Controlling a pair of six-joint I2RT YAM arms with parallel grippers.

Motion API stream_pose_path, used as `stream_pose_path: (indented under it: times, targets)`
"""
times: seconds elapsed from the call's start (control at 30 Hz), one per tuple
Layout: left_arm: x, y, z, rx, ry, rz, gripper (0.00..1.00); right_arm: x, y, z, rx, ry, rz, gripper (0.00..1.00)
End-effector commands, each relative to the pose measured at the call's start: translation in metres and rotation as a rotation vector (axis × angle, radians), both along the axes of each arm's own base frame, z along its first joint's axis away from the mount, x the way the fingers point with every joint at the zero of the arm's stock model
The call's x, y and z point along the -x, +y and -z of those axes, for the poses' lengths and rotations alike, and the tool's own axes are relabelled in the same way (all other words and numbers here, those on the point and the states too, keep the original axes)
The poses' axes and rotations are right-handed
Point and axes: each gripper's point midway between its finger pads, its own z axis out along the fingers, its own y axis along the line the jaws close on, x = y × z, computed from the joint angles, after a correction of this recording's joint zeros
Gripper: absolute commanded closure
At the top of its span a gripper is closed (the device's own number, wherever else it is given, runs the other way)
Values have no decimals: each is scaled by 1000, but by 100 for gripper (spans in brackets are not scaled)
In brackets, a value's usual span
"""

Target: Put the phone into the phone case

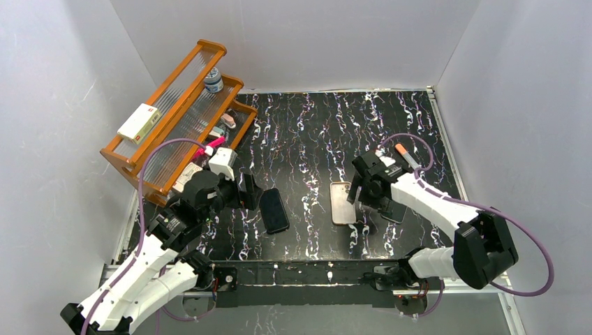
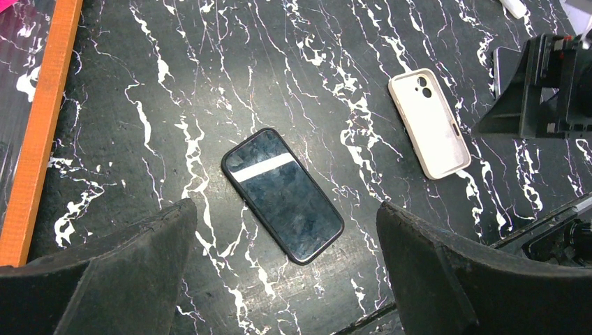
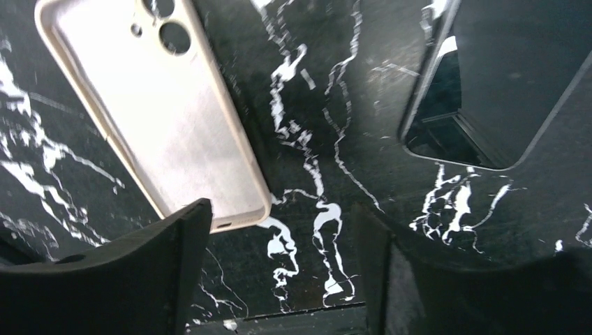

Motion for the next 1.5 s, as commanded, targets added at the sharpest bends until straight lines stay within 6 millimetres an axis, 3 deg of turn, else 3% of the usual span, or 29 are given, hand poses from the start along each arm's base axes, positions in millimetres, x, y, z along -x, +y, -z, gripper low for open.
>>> stream_pose_path:
  times: [0.0, 0.23, 0.53, 0.97, 1.2, 1.3, 1.47]
  targets:
    - [0, 1, -1, 3, -15, 1, 2, -19, -36, -16, 98, -39, 142, 2]
    - [0, 0, -1, 1, -13, 7, 2, -43, -80, -22, 97, -76, 216, 1]
    - [0, 0, -2, 0, -16, 13, 2, -59, -122, 8, 53, -50, 264, 1]
    - [1, 2, -3, 2, -24, 6, 2, -60, -121, 42, -3, 29, 233, 1]
    - [2, 0, -4, 6, -27, 22, 2, -60, -119, 49, -9, 53, 225, 1]
    - [2, 0, -5, 5, -31, 21, 2, -59, -116, 52, -24, 70, 213, 1]
    - [3, 2, -6, 7, -33, 15, 2, -60, -95, 51, -136, 64, 134, 11]
